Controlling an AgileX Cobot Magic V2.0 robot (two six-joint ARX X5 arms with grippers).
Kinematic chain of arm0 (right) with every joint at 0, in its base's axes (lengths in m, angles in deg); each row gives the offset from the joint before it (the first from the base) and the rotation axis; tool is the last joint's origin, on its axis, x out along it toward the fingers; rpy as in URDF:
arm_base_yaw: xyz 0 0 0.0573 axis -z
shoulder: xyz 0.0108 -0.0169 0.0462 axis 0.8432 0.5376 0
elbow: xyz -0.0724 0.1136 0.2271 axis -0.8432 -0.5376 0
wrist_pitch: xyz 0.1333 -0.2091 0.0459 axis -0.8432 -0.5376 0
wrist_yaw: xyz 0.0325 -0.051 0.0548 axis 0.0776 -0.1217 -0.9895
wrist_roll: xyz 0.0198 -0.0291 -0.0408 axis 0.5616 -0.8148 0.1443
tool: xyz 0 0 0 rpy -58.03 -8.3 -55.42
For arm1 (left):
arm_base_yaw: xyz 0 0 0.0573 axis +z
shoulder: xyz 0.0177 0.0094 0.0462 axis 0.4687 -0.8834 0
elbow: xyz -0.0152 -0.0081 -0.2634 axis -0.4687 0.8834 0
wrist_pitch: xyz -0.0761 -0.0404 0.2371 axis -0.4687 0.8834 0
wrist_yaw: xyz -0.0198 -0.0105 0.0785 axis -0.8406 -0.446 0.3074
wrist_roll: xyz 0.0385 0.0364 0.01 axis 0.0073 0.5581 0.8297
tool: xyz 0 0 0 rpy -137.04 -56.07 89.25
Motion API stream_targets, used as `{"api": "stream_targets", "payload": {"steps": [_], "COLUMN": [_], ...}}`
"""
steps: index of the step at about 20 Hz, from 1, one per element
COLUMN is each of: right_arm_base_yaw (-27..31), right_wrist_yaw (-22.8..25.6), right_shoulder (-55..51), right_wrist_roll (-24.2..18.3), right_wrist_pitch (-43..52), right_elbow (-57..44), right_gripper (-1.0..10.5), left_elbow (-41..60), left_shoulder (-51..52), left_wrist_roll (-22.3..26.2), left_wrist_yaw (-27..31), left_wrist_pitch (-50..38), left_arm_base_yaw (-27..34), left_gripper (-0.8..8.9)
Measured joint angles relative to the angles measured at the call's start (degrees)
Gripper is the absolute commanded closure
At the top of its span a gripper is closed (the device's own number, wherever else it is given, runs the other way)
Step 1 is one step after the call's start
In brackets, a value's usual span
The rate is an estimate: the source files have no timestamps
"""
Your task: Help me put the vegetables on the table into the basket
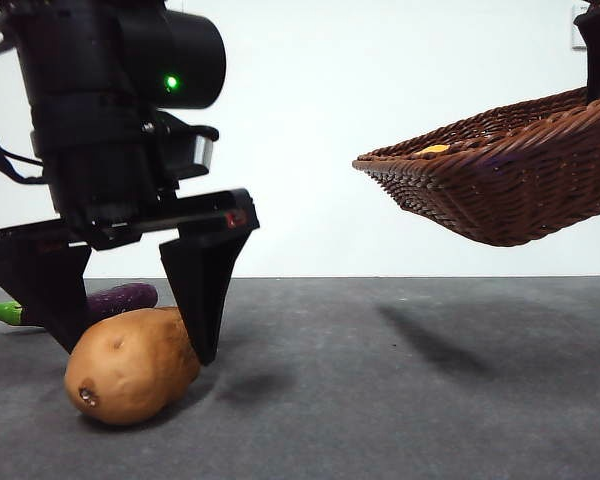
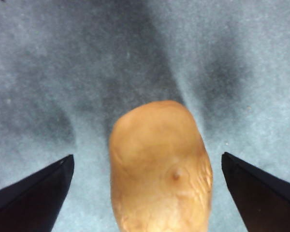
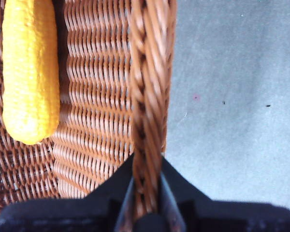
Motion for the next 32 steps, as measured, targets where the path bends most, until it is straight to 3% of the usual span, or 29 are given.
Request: {"api": "stream_targets", "payload": {"steps": [3, 4, 10, 14, 16, 18, 25, 32], "right_arm_base_yaw": [0.0, 0.0, 0.0, 0.0, -0.26, -1.77, -9.29, -16.68], "right_wrist_yaw": [0.0, -0.02, -0.02, -0.63, -3.3, -4.39, -4.15, -4.17], "right_shoulder": [0.0, 0.0, 0.0, 0.0, 0.0, 0.0, 0.0, 0.0], "right_wrist_roll": [-0.44, -0.59, -0.83, -1.01, -1.01, -1.01, 0.92, 4.11], "right_wrist_pitch": [-0.04, -0.09, -1.14, -1.36, -1.31, -1.16, 1.14, 2.84], "right_elbow": [0.0, 0.0, 0.0, 0.0, 0.0, 0.0, 0.0, 0.0], "right_gripper": [9.5, 9.5, 9.5, 9.5, 9.5, 9.5, 9.5, 9.5], "left_elbow": [0.0, 0.0, -0.22, -5.75, -10.58, -15.69, -23.02, -22.99], "left_shoulder": [0.0, 0.0, 0.02, 3.45, 7.1, 9.03, 9.09, 8.28], "left_wrist_roll": [0.07, 0.5, 2.45, 2.64, 2.34, 1.4, -0.04, 1.01], "left_wrist_yaw": [0.0, 0.0, -1.33, -10.12, -16.15, -18.05, -18.03, -9.2], "left_wrist_pitch": [-0.39, -0.39, 0.72, 3.06, 2.23, 1.99, -1.77, 2.25], "left_arm_base_yaw": [0.0, 0.0, 0.0, -0.02, -0.92, -2.95, -11.91, -13.03], "left_gripper": [8.02, 8.27, 8.23, 8.22, 8.22, 8.22, 8.22, 8.11]}}
